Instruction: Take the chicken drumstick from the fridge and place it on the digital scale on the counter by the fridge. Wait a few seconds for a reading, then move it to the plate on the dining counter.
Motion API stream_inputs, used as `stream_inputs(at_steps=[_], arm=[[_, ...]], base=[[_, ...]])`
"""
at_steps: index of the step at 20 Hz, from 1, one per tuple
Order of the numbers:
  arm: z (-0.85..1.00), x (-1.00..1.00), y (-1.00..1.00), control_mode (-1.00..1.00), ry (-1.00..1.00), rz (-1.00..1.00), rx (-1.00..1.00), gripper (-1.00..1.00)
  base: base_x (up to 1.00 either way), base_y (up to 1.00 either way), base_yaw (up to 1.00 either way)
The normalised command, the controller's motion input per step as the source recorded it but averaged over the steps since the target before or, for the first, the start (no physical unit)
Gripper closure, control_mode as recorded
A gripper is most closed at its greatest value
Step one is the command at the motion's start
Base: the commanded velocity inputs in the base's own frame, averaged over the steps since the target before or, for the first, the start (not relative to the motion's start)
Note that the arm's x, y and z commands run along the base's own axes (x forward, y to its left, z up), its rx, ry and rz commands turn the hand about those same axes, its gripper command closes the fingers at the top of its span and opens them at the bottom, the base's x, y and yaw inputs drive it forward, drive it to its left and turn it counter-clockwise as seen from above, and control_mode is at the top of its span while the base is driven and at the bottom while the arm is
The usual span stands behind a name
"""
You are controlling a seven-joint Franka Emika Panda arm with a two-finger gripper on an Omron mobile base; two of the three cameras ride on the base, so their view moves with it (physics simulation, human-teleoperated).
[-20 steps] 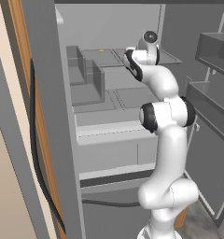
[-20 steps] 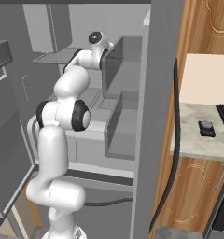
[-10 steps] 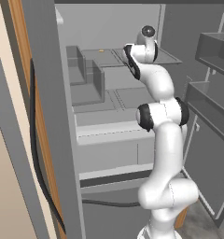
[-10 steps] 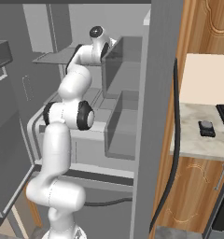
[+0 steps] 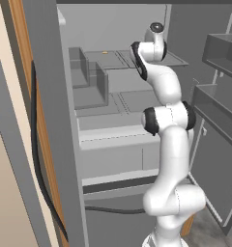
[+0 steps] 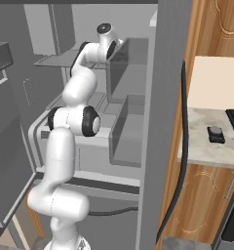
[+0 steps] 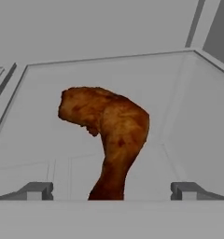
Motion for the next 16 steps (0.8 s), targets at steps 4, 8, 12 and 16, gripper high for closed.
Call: stream_inputs(at_steps=[4,8,12,16], arm=[[-0.56,-0.12,0.0,-1.0,0.0,0.0,0.0,-1.0],[-0.31,0.0,0.02,-1.0,-0.03,0.0,0.0,-1.0],[-0.17,0.2,0.09,-1.0,-0.02,-0.04,0.0,-1.0],[-0.2,0.41,0.05,-1.0,0.0,-0.04,0.0,-1.0]], base=[[0.0,0.0,0.0],[0.0,0.0,0.0],[0.0,0.0,0.0],[0.0,0.0,0.0]])
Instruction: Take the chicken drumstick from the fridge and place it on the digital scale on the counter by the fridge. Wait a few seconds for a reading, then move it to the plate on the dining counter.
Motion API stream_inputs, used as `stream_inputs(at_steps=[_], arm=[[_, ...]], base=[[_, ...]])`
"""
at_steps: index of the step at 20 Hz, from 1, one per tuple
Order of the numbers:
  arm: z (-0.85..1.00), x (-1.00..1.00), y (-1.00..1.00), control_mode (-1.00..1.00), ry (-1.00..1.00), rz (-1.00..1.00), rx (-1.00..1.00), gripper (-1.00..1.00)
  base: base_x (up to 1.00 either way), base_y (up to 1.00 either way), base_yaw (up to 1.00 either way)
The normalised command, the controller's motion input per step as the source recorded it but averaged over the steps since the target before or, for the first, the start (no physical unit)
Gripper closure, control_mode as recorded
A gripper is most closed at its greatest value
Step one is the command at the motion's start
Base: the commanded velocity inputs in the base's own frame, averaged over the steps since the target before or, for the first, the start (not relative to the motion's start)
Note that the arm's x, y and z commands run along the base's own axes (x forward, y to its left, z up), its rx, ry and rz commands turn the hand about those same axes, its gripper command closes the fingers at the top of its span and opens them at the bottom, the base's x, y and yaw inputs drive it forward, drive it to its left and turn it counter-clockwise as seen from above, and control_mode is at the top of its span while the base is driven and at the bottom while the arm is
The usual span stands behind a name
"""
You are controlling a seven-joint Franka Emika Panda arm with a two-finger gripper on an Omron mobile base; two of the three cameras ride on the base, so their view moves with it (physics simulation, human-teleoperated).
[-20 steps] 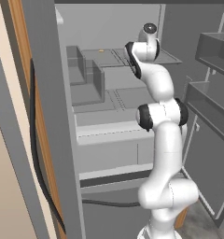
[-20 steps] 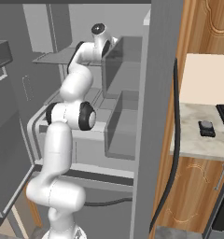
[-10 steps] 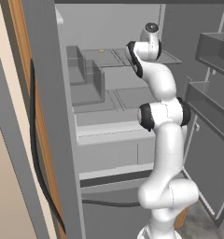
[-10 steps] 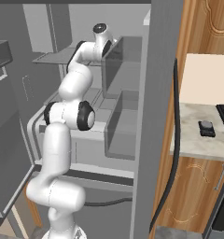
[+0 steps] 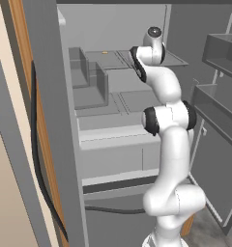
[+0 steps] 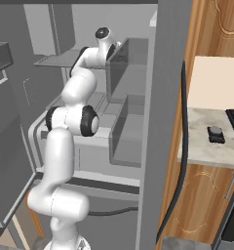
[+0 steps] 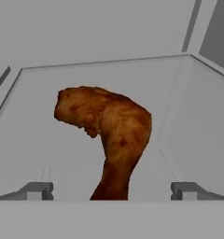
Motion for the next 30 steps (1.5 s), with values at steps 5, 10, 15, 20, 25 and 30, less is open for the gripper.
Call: stream_inputs(at_steps=[5,10,15,20,25,30], arm=[[-0.08,0.25,0.04,-1.0,0.0,-0.03,0.0,-1.0],[0.0,0.03,0.0,-1.0,0.0,-0.01,0.0,-1.0],[-0.01,0.0,0.0,-1.0,0.0,0.0,0.0,1.0],[-0.01,-0.02,0.0,-1.0,0.0,0.0,0.0,1.0],[-0.05,-0.36,-0.14,-1.0,0.0,0.0,0.0,1.0],[-0.19,-0.95,-0.22,-1.0,-0.1,0.01,0.05,1.0]], base=[[0.0,0.0,0.0],[0.0,0.0,0.0],[0.0,0.0,0.0],[0.0,0.0,0.0],[0.0,0.0,0.0],[0.0,0.0,0.0]])
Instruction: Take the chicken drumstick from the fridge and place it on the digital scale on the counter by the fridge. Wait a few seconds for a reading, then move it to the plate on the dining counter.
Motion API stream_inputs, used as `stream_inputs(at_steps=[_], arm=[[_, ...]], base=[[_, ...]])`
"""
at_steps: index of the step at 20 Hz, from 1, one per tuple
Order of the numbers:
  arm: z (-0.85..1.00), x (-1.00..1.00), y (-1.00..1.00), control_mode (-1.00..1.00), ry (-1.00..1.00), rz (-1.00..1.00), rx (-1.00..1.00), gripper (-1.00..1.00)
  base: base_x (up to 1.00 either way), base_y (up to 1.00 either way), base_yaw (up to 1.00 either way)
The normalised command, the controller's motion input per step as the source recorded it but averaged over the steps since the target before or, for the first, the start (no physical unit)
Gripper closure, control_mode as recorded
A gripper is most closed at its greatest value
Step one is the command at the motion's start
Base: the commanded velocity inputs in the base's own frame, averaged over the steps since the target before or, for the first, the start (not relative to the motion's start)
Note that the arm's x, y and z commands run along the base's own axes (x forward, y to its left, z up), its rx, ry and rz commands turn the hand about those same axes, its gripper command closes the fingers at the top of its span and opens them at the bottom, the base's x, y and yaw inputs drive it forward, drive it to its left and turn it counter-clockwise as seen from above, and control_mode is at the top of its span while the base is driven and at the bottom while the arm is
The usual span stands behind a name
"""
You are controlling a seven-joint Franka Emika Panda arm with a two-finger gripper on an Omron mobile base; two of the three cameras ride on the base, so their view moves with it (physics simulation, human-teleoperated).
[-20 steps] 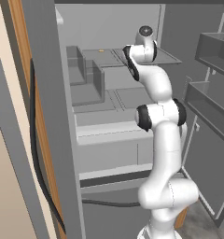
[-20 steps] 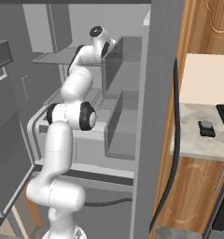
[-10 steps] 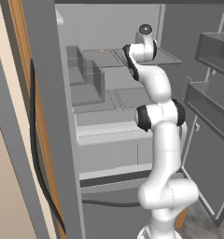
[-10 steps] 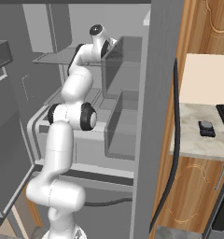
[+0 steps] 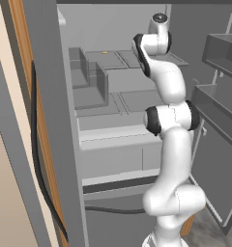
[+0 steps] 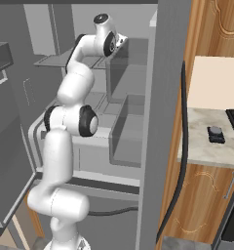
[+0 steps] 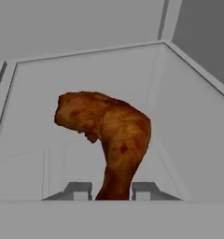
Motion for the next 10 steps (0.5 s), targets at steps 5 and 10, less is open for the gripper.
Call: stream_inputs(at_steps=[5,10], arm=[[-0.41,-1.0,-0.02,-1.0,-0.27,0.01,0.08,1.0],[-0.77,-1.0,0.0,-1.0,-0.3,0.0,0.05,1.0]], base=[[0.0,0.0,0.0],[0.0,0.0,0.0]])
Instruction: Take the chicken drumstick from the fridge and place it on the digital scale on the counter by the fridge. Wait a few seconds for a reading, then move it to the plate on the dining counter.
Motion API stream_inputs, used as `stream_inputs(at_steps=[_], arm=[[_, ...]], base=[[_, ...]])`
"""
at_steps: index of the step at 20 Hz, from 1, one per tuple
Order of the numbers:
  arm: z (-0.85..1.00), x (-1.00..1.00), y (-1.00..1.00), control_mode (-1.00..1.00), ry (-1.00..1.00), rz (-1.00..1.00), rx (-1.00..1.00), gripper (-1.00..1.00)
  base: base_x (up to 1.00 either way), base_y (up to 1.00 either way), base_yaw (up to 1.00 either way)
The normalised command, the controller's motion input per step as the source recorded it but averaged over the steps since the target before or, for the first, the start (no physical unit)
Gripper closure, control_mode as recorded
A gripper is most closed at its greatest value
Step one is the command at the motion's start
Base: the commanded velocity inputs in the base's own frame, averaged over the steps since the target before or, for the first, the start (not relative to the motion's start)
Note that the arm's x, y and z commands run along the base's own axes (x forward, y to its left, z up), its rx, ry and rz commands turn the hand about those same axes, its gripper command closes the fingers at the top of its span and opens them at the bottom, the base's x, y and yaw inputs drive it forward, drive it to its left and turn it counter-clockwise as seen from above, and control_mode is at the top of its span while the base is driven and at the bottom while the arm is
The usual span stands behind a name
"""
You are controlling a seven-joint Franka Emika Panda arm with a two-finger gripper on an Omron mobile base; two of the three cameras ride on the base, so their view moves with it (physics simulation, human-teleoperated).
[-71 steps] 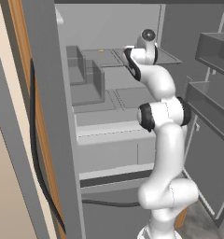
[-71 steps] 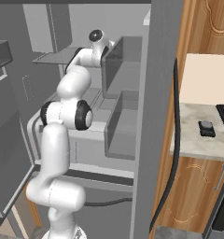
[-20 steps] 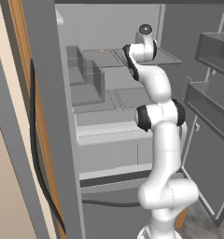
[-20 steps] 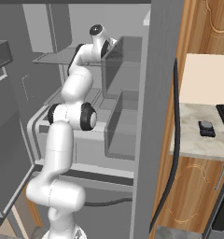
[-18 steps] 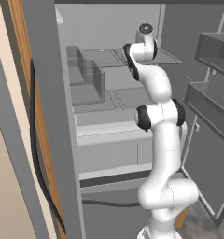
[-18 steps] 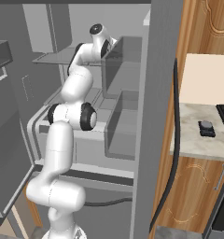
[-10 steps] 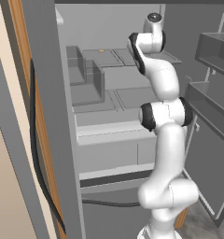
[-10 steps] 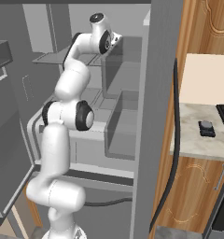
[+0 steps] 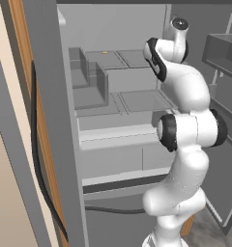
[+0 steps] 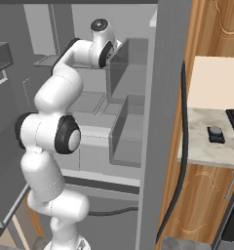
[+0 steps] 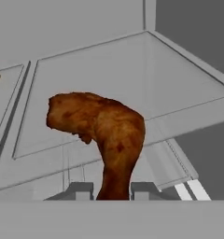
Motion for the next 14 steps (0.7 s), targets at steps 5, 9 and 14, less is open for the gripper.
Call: stream_inputs(at_steps=[5,9,14], arm=[[0.15,-1.0,0.0,-1.0,-0.14,0.02,0.01,1.0],[0.73,-1.0,-0.01,-1.0,-0.05,0.06,0.0,1.0],[0.55,-1.0,0.0,-1.0,-0.01,0.11,0.0,1.0]], base=[[0.0,0.0,0.0],[0.0,0.0,0.0],[0.0,0.0,0.0]])
